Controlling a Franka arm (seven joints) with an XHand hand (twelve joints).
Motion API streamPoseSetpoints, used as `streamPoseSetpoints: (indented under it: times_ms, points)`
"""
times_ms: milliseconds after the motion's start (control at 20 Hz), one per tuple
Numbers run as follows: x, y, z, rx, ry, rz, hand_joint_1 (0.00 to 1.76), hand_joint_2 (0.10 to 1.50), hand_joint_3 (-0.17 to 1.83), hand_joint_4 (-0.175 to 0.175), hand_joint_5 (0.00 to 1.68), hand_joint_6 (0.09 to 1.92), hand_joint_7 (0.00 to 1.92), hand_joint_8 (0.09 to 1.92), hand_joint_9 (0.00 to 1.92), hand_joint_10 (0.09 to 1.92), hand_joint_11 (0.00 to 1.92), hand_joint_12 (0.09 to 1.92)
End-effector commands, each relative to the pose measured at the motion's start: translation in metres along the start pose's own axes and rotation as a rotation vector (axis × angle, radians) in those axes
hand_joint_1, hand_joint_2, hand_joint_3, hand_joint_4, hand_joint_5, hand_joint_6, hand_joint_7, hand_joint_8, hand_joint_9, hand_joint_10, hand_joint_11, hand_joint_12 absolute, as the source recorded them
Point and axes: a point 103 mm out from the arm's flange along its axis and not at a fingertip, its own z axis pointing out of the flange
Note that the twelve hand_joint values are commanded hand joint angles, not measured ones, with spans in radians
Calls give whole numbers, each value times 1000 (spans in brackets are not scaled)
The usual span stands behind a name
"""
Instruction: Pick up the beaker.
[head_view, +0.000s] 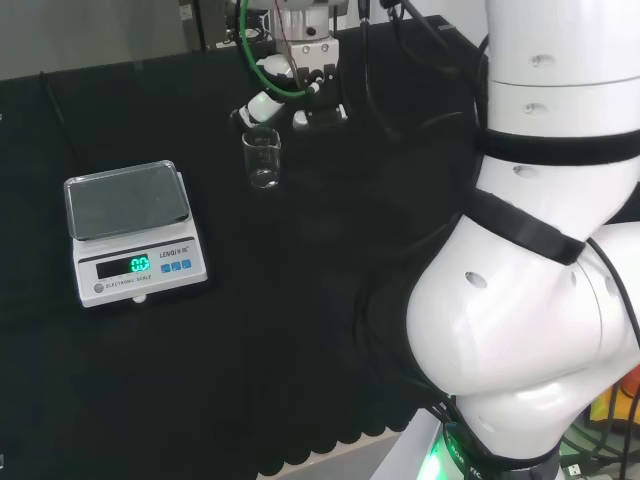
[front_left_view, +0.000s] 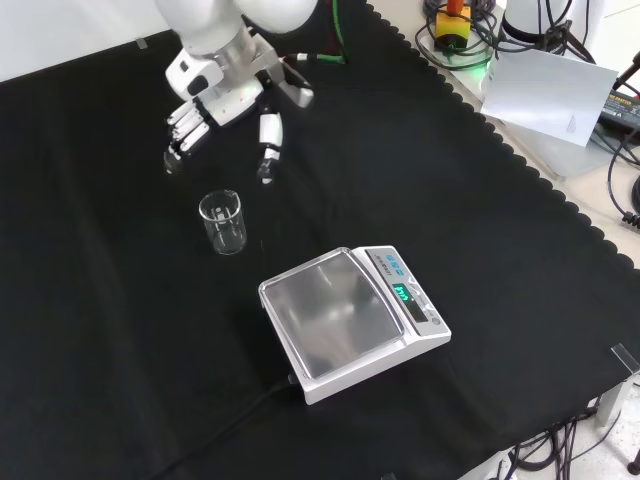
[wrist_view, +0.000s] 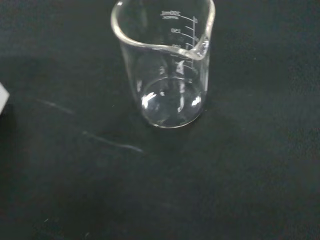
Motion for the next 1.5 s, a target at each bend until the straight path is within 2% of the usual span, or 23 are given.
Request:
streamPoseSetpoints:
  times_ms: [50,250,550,850,1500]
  points:
    - [-28,18,7,6,6,26,481,713,184,15,77,87,0,651,136,860,0,1511]
    - [-29,26,18,26,17,30,481,714,183,15,78,87,0,650,136,860,0,1511]
    - [-15,30,34,60,15,-6,477,712,181,15,77,87,0,648,136,861,0,1511]
    - [-6,34,45,78,19,-11,465,710,177,17,74,87,0,641,135,861,0,1510]
    - [-10,59,69,116,3,-5,460,710,172,19,68,87,0,630,133,861,0,1510]
